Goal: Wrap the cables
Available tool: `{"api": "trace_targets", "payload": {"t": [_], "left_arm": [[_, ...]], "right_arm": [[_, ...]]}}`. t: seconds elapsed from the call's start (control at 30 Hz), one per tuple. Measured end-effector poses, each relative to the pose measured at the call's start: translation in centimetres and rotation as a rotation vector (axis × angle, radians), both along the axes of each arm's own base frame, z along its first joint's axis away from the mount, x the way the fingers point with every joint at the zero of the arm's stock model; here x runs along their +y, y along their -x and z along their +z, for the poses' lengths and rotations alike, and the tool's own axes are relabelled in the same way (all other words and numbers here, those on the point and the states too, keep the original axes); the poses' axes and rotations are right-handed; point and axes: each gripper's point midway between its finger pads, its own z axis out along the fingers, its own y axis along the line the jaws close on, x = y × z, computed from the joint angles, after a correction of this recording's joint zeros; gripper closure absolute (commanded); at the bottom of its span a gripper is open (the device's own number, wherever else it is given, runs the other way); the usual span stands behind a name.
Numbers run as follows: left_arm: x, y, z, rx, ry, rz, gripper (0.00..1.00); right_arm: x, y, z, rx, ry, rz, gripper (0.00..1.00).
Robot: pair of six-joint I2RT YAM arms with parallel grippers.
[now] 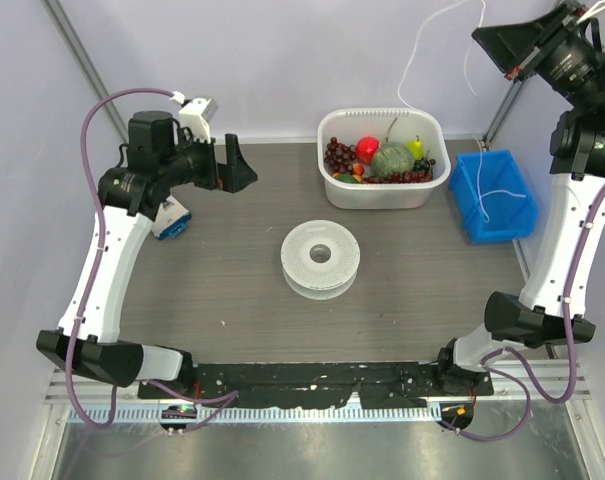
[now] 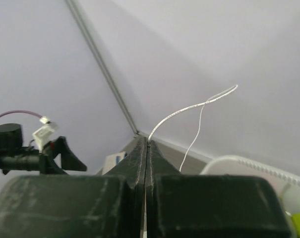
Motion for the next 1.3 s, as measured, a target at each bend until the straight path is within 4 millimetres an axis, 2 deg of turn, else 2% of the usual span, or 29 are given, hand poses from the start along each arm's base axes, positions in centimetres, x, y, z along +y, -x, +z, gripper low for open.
{"api": "trace_targets", "payload": {"t": [0.13, 0.27, 0.4, 0.47, 0.57, 0.77, 0.87, 0.93, 1.03, 1.13, 1.3], "left_arm": [[-0.1, 0.6, 1.4, -0.030, 0.016, -0.011, 0.00], [-0.2, 1.1, 1.8, -0.034, 0.030, -0.019, 0.00], [-0.5, 1.5, 2.2, -0.039, 0.046, -0.034, 0.01], [-0.7, 1.8, 2.6, -0.048, 0.063, -0.048, 0.01], [-1.2, 2.5, 3.0, -0.066, 0.109, -0.070, 0.00], [-1.9, 4.7, 3.2, -0.141, 0.221, -0.099, 0.00], [-2.0, 5.4, 4.1, -0.180, 0.286, -0.094, 0.00], [-2.5, 5.7, 5.3, -0.203, 0.369, -0.099, 0.00], [-3.4, 5.4, 6.8, -0.201, 0.502, -0.111, 0.00], [-4.1, 4.8, 7.0, -0.193, 0.623, -0.121, 0.01], [-4.3, 3.5, 7.5, -0.216, 0.651, -0.118, 0.01]], "right_arm": [[3.1, 2.3, 4.3, -0.109, -0.038, 0.121, 0.99], [4.9, 4.6, 8.0, -0.217, -0.077, 0.206, 0.99], [6.3, 6.2, 10.1, -0.284, -0.109, 0.267, 0.99], [7.2, 6.8, 10.5, -0.292, -0.123, 0.301, 0.99], [8.5, 7.0, 10.1, -0.279, -0.136, 0.343, 0.99], [10.6, 4.9, 6.7, -0.168, -0.149, 0.398, 0.99], [11.9, 4.3, 5.2, -0.125, -0.144, 0.433, 0.99], [13.1, 4.1, 4.0, -0.096, -0.134, 0.470, 0.99], [14.1, 4.3, 2.9, -0.076, -0.125, 0.496, 0.99], [14.6, 4.9, 2.2, -0.065, -0.120, 0.508, 0.99], [15.0, 6.1, 1.9, -0.070, -0.115, 0.519, 0.99]]}}
